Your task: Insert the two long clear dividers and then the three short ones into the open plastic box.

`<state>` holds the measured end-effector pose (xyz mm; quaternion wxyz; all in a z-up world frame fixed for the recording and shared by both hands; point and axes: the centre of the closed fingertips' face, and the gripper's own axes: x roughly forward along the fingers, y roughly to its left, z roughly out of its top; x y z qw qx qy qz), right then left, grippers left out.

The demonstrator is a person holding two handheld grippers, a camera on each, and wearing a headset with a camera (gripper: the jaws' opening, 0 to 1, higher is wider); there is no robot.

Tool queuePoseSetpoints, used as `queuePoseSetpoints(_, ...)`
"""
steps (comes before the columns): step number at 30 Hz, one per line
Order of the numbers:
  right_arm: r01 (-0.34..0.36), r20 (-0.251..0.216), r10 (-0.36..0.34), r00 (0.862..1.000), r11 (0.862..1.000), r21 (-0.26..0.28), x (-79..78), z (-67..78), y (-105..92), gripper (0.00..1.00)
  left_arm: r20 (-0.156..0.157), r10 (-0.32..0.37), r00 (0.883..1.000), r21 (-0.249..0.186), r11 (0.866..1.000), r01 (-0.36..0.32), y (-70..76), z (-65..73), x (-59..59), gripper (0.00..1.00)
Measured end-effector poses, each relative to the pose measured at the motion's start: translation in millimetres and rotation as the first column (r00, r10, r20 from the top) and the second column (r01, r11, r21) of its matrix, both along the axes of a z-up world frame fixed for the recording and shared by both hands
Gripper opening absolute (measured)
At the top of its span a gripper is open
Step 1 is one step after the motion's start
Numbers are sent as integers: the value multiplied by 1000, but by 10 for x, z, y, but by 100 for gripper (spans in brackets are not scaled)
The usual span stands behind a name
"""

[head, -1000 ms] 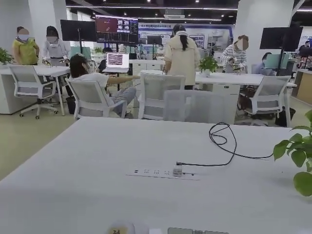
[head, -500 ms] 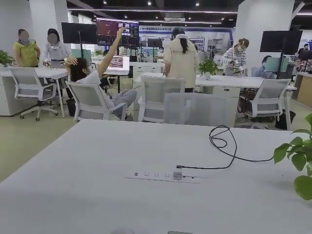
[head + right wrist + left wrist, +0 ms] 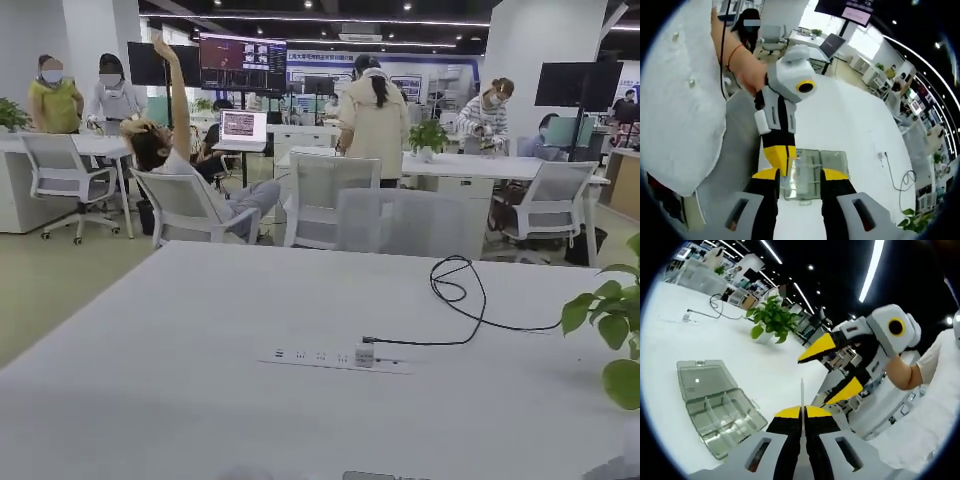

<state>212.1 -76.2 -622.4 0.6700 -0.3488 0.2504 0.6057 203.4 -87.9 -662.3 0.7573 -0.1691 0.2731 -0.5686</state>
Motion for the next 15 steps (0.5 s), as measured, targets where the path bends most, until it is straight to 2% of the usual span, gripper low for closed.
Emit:
queuePoseSetpoints(1,-15,-53,16,998,1000,22,-28,51,-16,31,70,-40,997,17,999,39,-5,27,-42,0)
queuePoseSetpoints(2,-34,-91,37,995,999,34,-64,73,-27,28,113,-69,991,19,998,67,-12,60,-86,0)
queuePoseSetpoints(3,-65,-148,73,986,996,53,-126,100,-41,25,171,-113,979,24,994,110,-25,104,-145,0)
queuePoseSetpoints(4,-70,-178,80,981,996,62,-140,106,-47,21,214,-136,967,29,991,133,-28,129,-178,0)
queuePoseSetpoints(6,-90,-246,103,964,994,64,-195,91,-60,19,301,-184,936,58,983,175,-32,153,-233,0)
queuePoseSetpoints(8,-144,-267,149,952,989,39,-248,50,-69,17,298,-207,932,69,978,195,-34,157,-270,0)
queuePoseSetpoints(11,-177,-333,180,926,983,39,-361,12,-14,17,309,-211,928,49,977,206,-38,207,-286,0)
queuePoseSetpoints(14,-201,-337,201,920,979,35,-387,-19,50,14,333,-218,918,53,976,213,-30,221,-310,0)
queuePoseSetpoints(15,-203,-344,204,917,978,39,-395,-18,64,13,331,-219,918,55,976,213,-28,217,-312,0)
